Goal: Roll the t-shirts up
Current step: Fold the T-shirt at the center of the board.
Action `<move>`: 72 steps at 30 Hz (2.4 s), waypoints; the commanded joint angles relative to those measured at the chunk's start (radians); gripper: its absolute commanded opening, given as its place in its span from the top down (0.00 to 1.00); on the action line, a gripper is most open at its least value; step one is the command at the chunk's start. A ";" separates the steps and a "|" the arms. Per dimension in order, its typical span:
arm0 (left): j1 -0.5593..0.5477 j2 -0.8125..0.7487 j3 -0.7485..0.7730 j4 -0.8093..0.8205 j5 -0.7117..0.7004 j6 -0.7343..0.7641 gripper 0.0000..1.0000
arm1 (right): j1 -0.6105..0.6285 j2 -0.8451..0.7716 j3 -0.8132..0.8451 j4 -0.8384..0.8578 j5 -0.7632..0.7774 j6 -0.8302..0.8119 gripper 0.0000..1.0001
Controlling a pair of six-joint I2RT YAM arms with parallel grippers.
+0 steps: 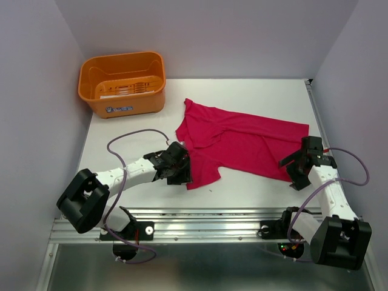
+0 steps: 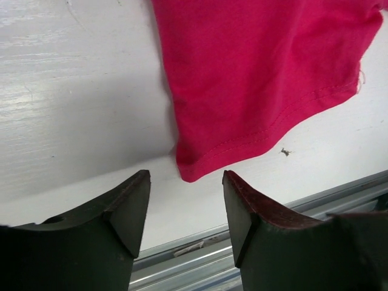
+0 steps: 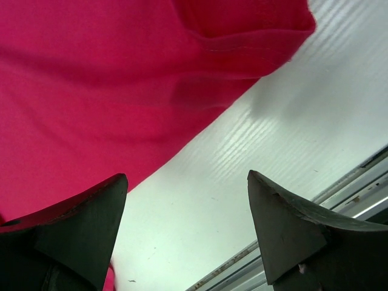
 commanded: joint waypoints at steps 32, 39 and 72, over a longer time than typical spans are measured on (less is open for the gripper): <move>0.061 -0.081 0.082 -0.096 -0.058 0.079 1.00 | -0.038 -0.039 -0.182 0.184 0.186 0.174 0.31; 0.107 -0.088 0.052 -0.095 -0.058 0.085 1.00 | -0.038 -0.044 -0.219 0.193 0.219 0.200 0.41; 0.169 -0.088 0.190 -0.134 -0.067 0.154 1.00 | -0.038 -0.103 -0.191 0.265 0.237 0.186 0.99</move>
